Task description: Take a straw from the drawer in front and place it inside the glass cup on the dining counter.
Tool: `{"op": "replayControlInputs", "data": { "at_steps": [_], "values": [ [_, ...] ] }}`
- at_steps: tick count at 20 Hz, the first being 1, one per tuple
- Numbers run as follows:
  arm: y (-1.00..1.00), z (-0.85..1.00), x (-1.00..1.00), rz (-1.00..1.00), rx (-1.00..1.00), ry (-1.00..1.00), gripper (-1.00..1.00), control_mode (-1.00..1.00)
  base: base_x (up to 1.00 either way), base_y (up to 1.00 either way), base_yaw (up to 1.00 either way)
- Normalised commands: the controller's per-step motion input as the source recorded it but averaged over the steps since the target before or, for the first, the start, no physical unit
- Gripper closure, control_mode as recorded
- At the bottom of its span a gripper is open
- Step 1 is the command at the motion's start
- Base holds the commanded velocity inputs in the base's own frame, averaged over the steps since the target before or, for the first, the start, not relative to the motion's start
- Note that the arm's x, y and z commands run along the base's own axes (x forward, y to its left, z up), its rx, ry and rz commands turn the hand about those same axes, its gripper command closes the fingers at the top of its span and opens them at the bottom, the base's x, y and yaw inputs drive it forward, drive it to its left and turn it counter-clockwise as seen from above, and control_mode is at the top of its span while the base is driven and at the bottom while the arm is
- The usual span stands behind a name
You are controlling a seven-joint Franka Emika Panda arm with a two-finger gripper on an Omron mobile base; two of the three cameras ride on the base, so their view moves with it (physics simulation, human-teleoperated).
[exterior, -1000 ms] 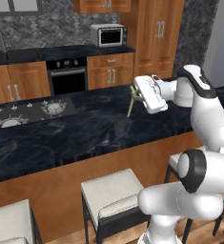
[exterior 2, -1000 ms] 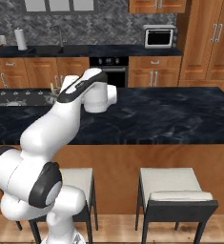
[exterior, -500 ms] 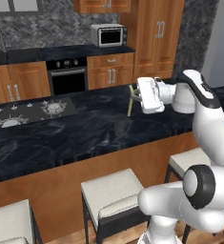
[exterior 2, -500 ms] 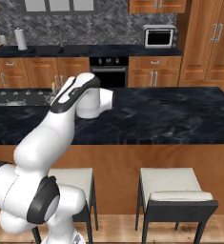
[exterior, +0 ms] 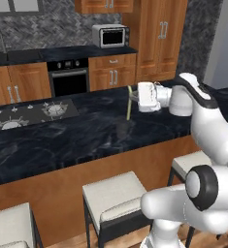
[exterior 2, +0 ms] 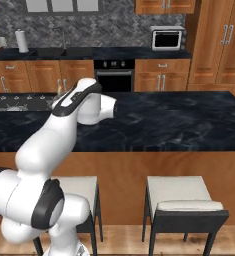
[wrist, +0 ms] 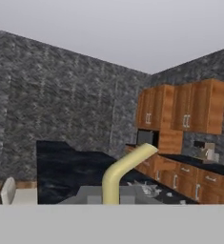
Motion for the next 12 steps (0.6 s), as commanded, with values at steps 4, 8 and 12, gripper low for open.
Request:
{"op": "replayControlInputs", "data": {
  "at_steps": [4, 8, 12],
  "values": [
    [0.0, -0.17, 0.26, -0.01, 0.02, 0.07, 1.0, -1.0, 0.0, 0.0, 0.0],
    [0.0, -0.1, 0.21, 0.0, 0.0, 0.0, 1.0, -1.0, 0.0, 0.0, 0.0],
    [0.0, -0.03, 0.17, 0.0, 0.0, -0.01, 1.0, -1.0, 0.0, 0.0, 0.0]
  ]
}}
